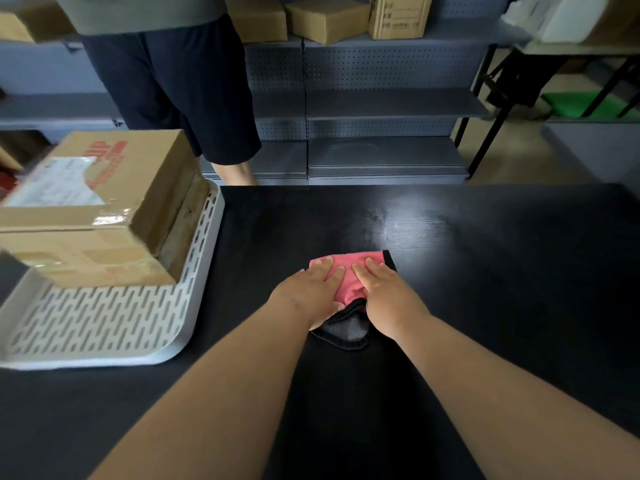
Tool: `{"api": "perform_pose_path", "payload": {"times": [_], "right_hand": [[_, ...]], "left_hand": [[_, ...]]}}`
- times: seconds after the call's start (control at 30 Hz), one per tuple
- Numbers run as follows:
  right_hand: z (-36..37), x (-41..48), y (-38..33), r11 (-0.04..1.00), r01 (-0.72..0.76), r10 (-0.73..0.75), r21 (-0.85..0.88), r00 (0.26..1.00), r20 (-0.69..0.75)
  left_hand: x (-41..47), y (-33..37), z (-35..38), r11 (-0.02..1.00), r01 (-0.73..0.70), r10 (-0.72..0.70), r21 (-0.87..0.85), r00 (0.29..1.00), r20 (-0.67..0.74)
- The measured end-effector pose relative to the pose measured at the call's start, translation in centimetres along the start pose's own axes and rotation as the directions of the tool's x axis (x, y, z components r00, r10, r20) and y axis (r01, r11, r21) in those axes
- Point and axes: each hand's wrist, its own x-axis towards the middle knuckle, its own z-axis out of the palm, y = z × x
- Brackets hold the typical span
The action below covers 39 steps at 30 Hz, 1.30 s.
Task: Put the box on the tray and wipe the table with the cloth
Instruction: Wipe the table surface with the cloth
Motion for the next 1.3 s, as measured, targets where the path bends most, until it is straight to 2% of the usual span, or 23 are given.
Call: {"api": "perform_pose_path", "payload": {"times": [0.4,0.73,1.03,1.3], "right_hand": [[7.1,-13.0,-7.9,0.997,-0.018,0.018,0.070,1.000,-0.003],[10.4,-18.5,-11.7,0.998,0.025,-0.025,0.055,1.000,0.002],[11.2,-19.4,-13.1,0.998,0.059,-0.059,0.019,0.998,0.002],[10.5,-15.9,-13.9,0.997,0.082,-0.082,0.001,0.996,0.024]], "left_hand": [[-14.2,-1.1,8.3,0.998,-0.050,0.051,0.042,0.998,-0.021],[-20.6,-2.2,12.6,0.998,-0.038,0.039,0.045,0.999,-0.028],[-22.5,-3.1,13.3,0.997,-0.062,0.063,0.056,0.998,-0.009],[-20.9,-5.4,11.4,0.997,-0.046,0.045,0.060,0.999,0.019]]}}
